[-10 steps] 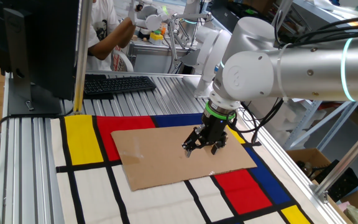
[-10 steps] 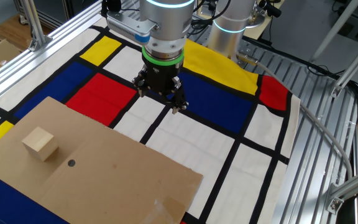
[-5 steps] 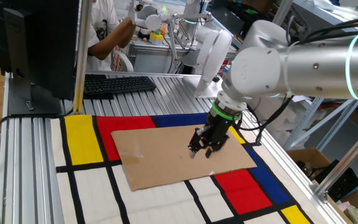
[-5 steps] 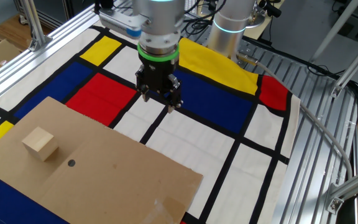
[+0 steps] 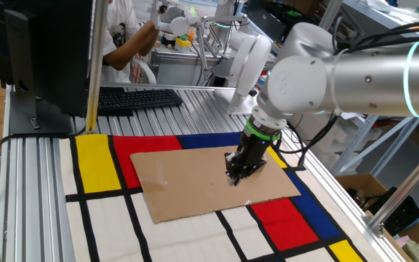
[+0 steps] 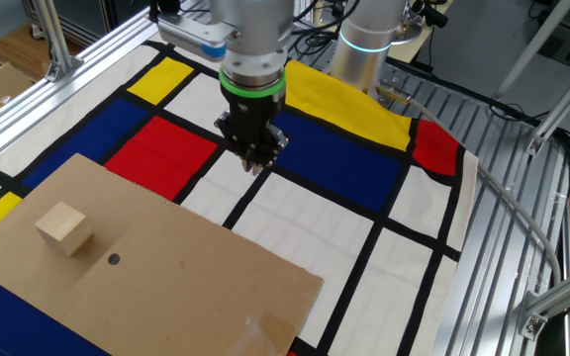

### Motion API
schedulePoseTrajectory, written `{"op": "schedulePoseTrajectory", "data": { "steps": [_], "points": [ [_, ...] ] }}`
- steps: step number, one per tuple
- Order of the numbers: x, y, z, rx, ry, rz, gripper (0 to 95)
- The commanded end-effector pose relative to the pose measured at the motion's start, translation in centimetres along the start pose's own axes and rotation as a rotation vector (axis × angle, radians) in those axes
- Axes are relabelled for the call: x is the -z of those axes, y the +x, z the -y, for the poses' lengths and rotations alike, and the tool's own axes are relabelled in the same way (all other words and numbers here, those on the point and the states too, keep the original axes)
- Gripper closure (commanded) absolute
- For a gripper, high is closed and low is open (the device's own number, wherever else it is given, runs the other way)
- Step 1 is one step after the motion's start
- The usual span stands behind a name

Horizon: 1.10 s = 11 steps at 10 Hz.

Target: Hold a small block with the gripper and sweep it from left to right on the table

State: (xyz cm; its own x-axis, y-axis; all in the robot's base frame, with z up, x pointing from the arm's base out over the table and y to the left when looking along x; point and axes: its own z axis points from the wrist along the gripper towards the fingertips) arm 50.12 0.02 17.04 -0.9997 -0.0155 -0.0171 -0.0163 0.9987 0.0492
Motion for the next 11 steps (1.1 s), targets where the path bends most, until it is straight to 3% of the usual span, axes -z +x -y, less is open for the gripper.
{"op": "schedulePoseTrajectory", "data": {
  "steps": [1,8,11],
  "points": [
    [0.1,-0.1,0.1,0.014,0.020,-0.002,95.0],
    [0.0,-0.7,0.3,0.012,0.028,-0.004,95.0],
    [-0.5,-2.6,1.4,0.021,0.031,-0.006,95.0]
  ]
}}
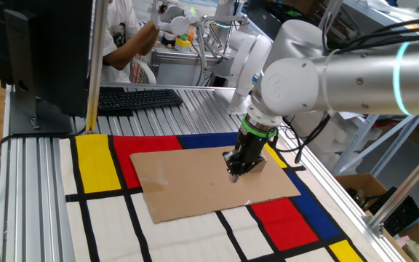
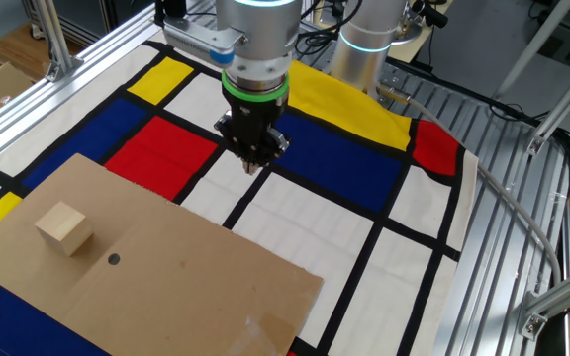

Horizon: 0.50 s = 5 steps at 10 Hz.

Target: Hold a small block with the gripper and sweep it from left to right on the table

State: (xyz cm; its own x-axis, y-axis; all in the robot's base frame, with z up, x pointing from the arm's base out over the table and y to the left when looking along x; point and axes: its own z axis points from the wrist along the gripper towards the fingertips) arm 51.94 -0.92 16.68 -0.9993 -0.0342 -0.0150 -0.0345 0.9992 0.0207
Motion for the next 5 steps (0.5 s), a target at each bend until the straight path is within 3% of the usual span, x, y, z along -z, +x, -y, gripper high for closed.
{"op": "schedulePoseTrajectory", "data": {
  "steps": [1,5],
  "points": [
    [-0.2,-1.6,0.9,0.005,0.003,-0.005,95.0],
    [-0.9,-5.3,3.6,0.020,0.001,-0.011,95.0]
  ]
}}
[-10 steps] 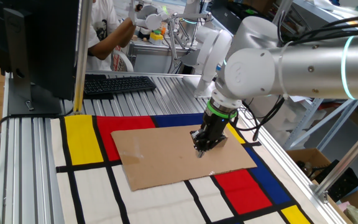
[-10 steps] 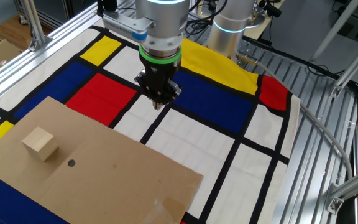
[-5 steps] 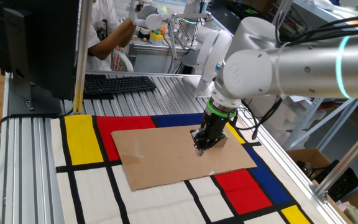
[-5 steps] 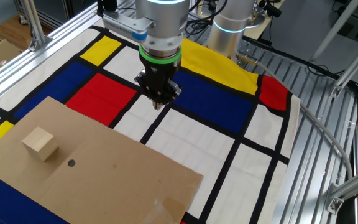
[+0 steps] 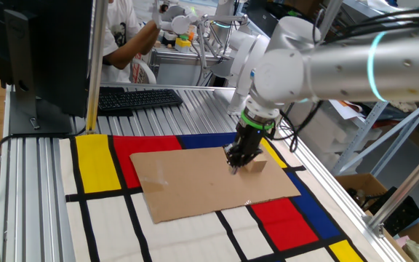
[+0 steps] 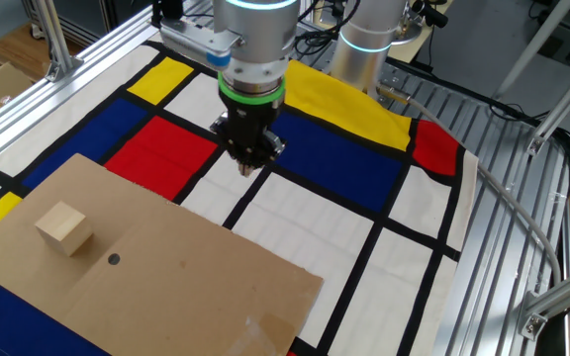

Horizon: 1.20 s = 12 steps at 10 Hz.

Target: Hold a small block with the gripper and sweep it from left to right on the table

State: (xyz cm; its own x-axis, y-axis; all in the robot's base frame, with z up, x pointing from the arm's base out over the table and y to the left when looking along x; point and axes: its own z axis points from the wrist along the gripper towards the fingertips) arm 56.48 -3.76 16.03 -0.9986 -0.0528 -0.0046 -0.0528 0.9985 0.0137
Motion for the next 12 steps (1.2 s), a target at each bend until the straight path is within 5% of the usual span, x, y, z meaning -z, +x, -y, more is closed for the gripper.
{"op": "schedulePoseTrajectory", "data": {
  "steps": [1,5,12],
  "points": [
    [-0.3,-1.5,1.2,0.006,-0.003,-0.003,95.0],
    [-1.3,-4.6,5.1,0.028,-0.008,-0.001,95.0],
    [-2.8,-8.1,12.0,0.082,0.000,0.011,95.0]
  ]
}}
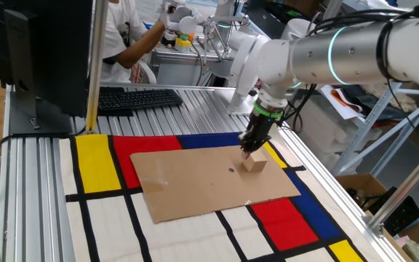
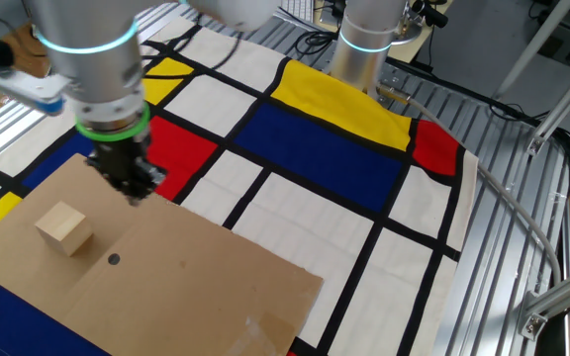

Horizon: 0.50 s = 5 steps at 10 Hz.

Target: Hold a small block with the gripper and sweep it from left to right on the table

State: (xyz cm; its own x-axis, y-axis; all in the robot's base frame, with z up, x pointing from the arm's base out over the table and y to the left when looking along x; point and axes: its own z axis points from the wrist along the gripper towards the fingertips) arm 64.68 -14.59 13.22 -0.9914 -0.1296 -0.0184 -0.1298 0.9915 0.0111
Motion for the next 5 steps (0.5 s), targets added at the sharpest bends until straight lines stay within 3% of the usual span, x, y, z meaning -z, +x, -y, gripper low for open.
{"op": "schedulePoseTrajectory", "data": {
  "steps": [1,5],
  "points": [
    [-0.2,-0.6,1.4,0.008,-0.002,-0.002,95.0],
    [-0.5,-1.9,5.0,0.033,0.008,0.000,95.0]
  ]
}}
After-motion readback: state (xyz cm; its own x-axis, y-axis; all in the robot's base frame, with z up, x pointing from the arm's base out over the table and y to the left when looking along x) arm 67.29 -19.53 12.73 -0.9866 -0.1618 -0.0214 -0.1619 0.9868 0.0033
